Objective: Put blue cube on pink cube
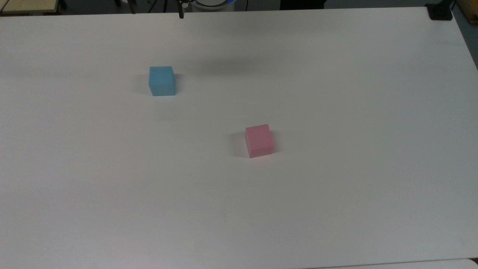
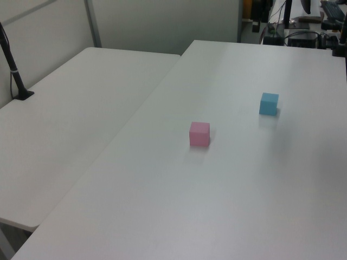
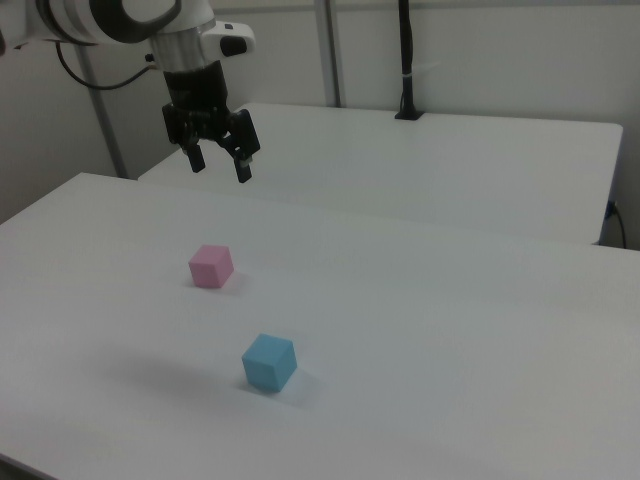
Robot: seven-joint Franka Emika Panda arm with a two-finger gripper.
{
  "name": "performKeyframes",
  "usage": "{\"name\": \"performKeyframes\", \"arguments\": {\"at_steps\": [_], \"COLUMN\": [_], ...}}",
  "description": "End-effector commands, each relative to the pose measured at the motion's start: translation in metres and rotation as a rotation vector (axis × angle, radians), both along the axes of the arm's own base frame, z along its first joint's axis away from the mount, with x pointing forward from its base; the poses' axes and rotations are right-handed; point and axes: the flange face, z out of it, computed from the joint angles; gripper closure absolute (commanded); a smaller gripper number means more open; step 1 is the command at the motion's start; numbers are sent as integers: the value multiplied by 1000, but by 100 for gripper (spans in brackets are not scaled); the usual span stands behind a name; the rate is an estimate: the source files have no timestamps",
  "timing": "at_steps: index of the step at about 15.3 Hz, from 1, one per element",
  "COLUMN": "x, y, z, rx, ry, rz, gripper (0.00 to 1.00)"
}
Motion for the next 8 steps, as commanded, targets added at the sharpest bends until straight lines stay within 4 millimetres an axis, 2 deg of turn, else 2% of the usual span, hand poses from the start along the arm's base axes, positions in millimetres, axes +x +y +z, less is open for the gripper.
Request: {"name": "performKeyframes", "arguments": {"at_steps": [1, 8], "x": [-4, -4], "y": [-3, -3], "z": [3, 3], "rx": [-3, -2], "ry": [-6, -6], "rz": [20, 14], "gripper": [0, 0]}}
